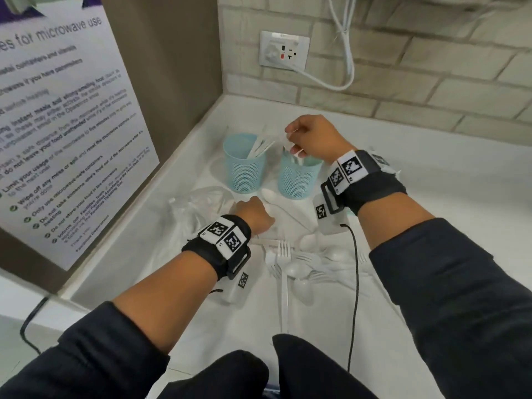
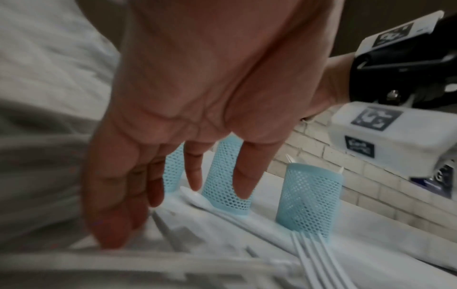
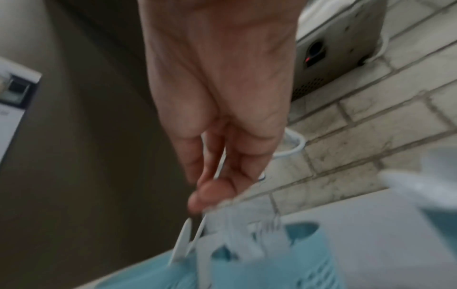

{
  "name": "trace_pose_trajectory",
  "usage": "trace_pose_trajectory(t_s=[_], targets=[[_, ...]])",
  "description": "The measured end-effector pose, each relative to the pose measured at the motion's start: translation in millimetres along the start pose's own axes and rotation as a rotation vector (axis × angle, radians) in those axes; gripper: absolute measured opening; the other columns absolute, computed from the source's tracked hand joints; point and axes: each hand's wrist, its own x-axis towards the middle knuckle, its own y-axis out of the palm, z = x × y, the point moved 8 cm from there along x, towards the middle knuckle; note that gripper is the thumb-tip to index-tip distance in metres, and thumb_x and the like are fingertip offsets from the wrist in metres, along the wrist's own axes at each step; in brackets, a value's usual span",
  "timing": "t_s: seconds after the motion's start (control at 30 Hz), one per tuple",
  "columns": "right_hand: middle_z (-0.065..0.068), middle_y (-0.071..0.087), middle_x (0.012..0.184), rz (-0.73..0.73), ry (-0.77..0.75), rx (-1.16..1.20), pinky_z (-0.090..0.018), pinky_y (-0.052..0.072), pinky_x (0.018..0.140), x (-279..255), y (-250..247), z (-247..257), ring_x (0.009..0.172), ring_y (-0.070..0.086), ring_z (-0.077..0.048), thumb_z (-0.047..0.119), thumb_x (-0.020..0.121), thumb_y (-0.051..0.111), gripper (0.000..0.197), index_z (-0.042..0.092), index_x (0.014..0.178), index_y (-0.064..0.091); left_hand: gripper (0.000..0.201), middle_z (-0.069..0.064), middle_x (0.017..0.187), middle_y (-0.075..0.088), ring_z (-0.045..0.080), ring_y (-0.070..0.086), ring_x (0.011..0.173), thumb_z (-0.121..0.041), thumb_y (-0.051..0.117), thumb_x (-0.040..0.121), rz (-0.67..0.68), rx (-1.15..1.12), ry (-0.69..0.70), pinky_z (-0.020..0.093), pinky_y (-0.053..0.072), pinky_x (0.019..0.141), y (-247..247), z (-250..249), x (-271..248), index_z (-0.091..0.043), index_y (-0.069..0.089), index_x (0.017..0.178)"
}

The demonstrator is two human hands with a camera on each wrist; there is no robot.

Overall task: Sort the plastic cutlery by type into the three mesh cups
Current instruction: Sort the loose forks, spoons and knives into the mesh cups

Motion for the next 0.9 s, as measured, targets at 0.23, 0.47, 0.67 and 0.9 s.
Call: trace_pose_trajectory(t_s=[0.23,0.47,0.67,0.9], targets=[[-0.012,0.073,0.093,0.537,0.456,-0.471,-0.037,0.054,0.088,-57.6,-29.5,-76.8,0.090,0.070,-0.026,0.014,0.084,0.066,0.021,-0.001,0.099,0.067,0.099,0.018,0.147,0.021,0.037,0.021,0.136,-0.065,0.057,0.076,0.058,0.253,0.165,0.044,0.027,0.107,9.7,-23.8,-24.7,-0.016,0.009,0.148],[0.003,0.064,0.076,0.649,0.614,-1.065,-0.030,0.052,0.067,-105.1,-36.2,-133.8,0.073,0.062,-0.019,0.062,0.060,0.076,0.051,0.016,0.068,0.056,0.142,0.021,0.147,-0.034,0.052,-0.022,0.134,-0.077,0.066,0.054,0.348,0.537,0.191,0.064,0.007,0.111,76.4,-11.4,-50.0,-0.025,-0.035,0.138],[-0.003,0.066,0.102,0.512,0.530,-1.145,-0.028,0.040,0.071,-137.6,-27.0,-144.2,0.094,0.063,-0.022,0.034,0.070,0.079,0.031,0.015,0.092,0.068,0.134,0.014,0.149,-0.035,0.048,-0.020,0.138,-0.069,0.067,0.062,0.337,0.619,0.199,0.073,0.012,0.104,89.1,-6.5,-53.0,-0.027,-0.035,0.138],[-0.002,0.064,0.061,0.462,0.572,-1.053,-0.023,0.048,0.056,-133.3,-18.1,-163.1,0.052,0.059,-0.017,0.047,0.043,0.089,0.045,0.016,0.051,0.058,0.118,0.021,0.151,-0.027,0.047,-0.018,0.138,-0.059,0.061,0.078,0.320,0.549,0.269,0.055,0.003,0.114,86.9,-18.4,-44.2,-0.021,-0.030,0.142]])
